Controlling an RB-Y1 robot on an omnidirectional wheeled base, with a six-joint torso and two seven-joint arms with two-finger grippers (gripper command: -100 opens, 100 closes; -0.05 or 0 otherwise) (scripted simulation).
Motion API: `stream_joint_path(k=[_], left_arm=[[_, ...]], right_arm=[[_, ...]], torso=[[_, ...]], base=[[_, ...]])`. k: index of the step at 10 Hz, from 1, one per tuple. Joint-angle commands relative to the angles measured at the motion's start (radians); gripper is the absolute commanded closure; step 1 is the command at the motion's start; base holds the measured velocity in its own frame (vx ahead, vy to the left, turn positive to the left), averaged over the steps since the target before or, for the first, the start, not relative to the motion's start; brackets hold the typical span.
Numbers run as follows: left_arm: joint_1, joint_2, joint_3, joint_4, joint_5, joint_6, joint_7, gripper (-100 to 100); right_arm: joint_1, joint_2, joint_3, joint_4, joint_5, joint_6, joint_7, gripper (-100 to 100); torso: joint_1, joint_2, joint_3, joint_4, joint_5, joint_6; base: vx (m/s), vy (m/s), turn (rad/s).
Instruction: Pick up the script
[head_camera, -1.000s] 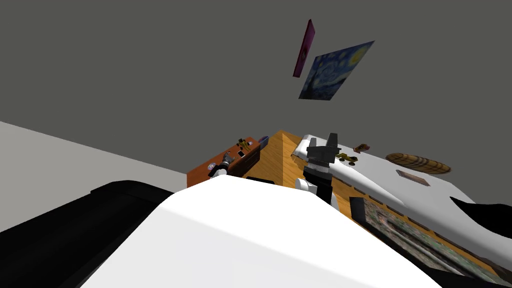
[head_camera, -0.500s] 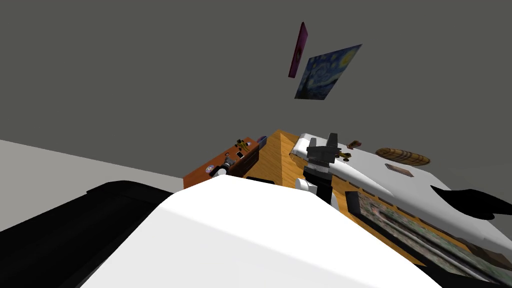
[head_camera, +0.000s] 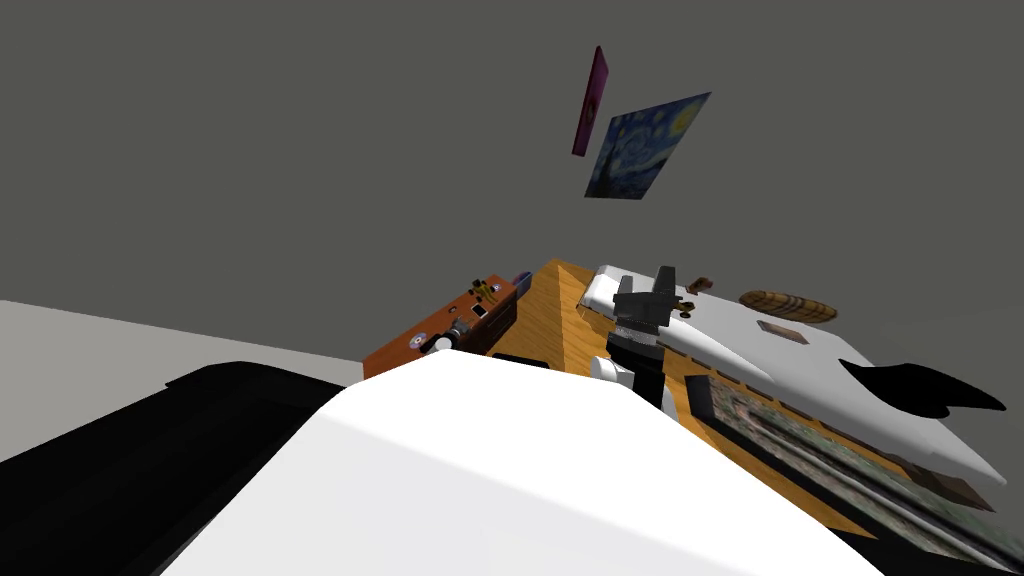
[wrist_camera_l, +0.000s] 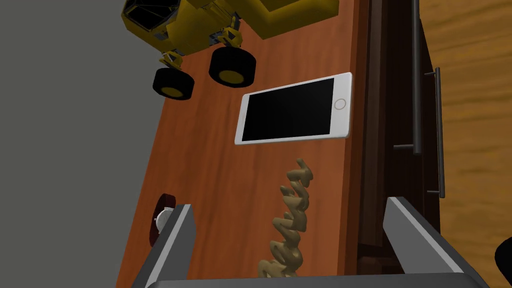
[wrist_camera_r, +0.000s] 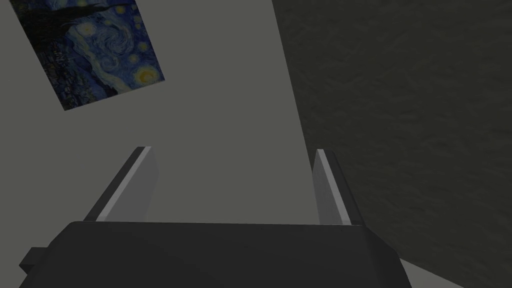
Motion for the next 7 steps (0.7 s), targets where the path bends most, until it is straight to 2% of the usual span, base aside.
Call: stream_joint_path(k=[1, 2, 3, 4, 6, 7], left_arm=[[-0.019, 0.000, 0.013, 0.045, 0.021, 0.048, -0.007, -100], [-0.019, 0.000, 0.013, 0.045, 0.021, 0.048, -0.007, -100], [-0.040, 0.013, 0.013, 0.078, 0.054, 0.080, -0.020, -100], [-0.040, 0.013, 0.013, 0.095, 0.056, 0.080, -0.020, -100], [-0.085, 0.038, 0.012, 0.169, 0.118, 0.139, -0.046, -100], [-0.085, 0.038, 0.012, 0.191, 0.118, 0.139, -0.046, -100]], right_arm=[[0.000, 0.000, 0.000, 0.000, 0.000, 0.000, 0.000, 0], [0.000, 0.000, 0.000, 0.000, 0.000, 0.000, 0.000, 0], [0.000, 0.000, 0.000, 0.000, 0.000, 0.000, 0.000, 0], [0.000, 0.000, 0.000, 0.000, 0.000, 0.000, 0.000, 0], [0.000, 0.000, 0.000, 0.000, 0.000, 0.000, 0.000, 0], [0.000, 0.000, 0.000, 0.000, 0.000, 0.000, 0.000, 0]], torso=[[0.000, 0.000, 0.000, 0.000, 0.000, 0.000], [0.000, 0.000, 0.000, 0.000, 0.000, 0.000], [0.001, 0.000, 0.000, 0.000, 0.000, 0.000], [0.001, 0.000, 0.000, 0.000, 0.000, 0.000], [0.001, 0.000, 0.000, 0.000, 0.000, 0.000], [0.002, 0.001, 0.000, 0.000, 0.000, 0.000]], base=[[-0.003, 0.017, -0.089], [-0.005, 0.021, -0.062], [-0.011, 0.030, -0.082], [-0.008, 0.030, -0.060], [-0.012, 0.039, -0.119], [-0.013, 0.045, -0.044]])
